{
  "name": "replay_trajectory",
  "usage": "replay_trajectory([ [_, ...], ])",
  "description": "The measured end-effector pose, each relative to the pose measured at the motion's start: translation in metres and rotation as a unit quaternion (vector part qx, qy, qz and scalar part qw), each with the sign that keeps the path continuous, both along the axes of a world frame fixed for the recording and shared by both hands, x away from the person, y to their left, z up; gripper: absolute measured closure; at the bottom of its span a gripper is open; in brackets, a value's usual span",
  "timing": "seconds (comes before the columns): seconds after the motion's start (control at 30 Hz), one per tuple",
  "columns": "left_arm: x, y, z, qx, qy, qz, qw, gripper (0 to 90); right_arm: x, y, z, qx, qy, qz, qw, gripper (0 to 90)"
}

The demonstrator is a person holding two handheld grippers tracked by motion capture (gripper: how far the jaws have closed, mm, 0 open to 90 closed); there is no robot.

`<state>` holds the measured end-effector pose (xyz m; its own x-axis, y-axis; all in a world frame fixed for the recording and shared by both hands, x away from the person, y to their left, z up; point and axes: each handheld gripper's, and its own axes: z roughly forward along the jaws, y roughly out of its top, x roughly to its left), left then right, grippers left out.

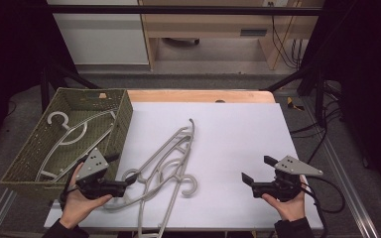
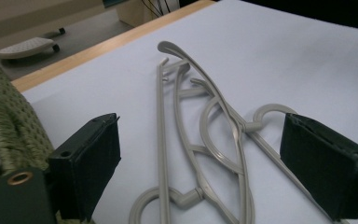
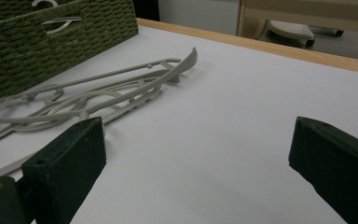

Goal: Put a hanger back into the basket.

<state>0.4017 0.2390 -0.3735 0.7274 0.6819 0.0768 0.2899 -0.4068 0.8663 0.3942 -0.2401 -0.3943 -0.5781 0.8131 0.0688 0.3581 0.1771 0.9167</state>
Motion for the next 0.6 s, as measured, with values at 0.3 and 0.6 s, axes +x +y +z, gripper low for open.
replay_trajectory([
  [0.3,0.004,-0.022,-0.020,0.042,0.043,-0.028,0.9978,13.7,-0.001,0.001,0.000,-0.003,0.003,0.003,1.0000,4.2],
  [0.6,0.010,-0.038,-0.043,0.101,0.096,-0.054,0.9888,21.6,0.000,0.002,-0.001,-0.007,0.006,0.008,0.9999,4.2],
])
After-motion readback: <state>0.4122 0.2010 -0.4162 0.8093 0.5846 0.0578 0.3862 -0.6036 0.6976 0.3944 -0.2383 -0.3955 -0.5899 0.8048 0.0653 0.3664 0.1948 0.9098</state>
